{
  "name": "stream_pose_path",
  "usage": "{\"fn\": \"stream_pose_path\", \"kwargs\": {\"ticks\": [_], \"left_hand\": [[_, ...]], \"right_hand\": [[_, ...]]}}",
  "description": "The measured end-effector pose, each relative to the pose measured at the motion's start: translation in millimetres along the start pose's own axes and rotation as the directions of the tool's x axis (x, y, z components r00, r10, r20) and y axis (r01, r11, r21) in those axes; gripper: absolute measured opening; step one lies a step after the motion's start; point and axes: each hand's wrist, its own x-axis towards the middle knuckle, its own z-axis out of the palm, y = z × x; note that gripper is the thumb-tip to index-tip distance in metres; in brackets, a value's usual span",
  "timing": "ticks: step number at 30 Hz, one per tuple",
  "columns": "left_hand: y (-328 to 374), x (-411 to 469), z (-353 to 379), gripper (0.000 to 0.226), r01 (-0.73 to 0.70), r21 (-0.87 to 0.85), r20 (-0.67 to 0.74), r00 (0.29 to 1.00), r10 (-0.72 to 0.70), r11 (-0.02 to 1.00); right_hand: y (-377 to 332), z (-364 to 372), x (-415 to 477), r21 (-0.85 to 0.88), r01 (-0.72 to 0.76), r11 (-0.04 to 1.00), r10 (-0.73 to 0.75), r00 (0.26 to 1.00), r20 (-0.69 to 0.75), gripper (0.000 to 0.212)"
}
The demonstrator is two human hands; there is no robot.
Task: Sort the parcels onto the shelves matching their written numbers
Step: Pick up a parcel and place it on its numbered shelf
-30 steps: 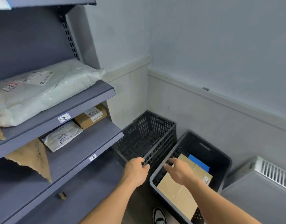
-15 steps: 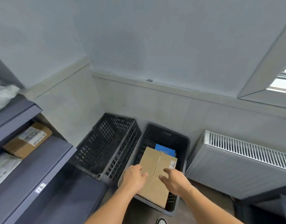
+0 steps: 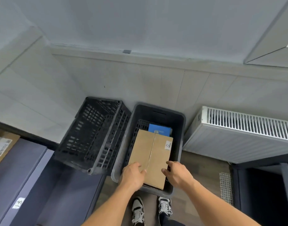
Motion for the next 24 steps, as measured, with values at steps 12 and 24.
{"fn": "stream_pose_path", "kwargs": {"ticks": [12,24], "left_hand": [[-23,110,45,0.046,-0.055,0.056,0.116,0.992,0.049,0.997],[-78,233,98,0.075,0.051,0.018,0.016,0.999,-0.052,0.999]], "right_hand": [[20,64,81,0.3,-0.205,0.932,0.215,0.977,-0.001,0.063],[46,119,177,0.631,-0.345,0.695,0.43,0.902,0.019,0.072]]}}
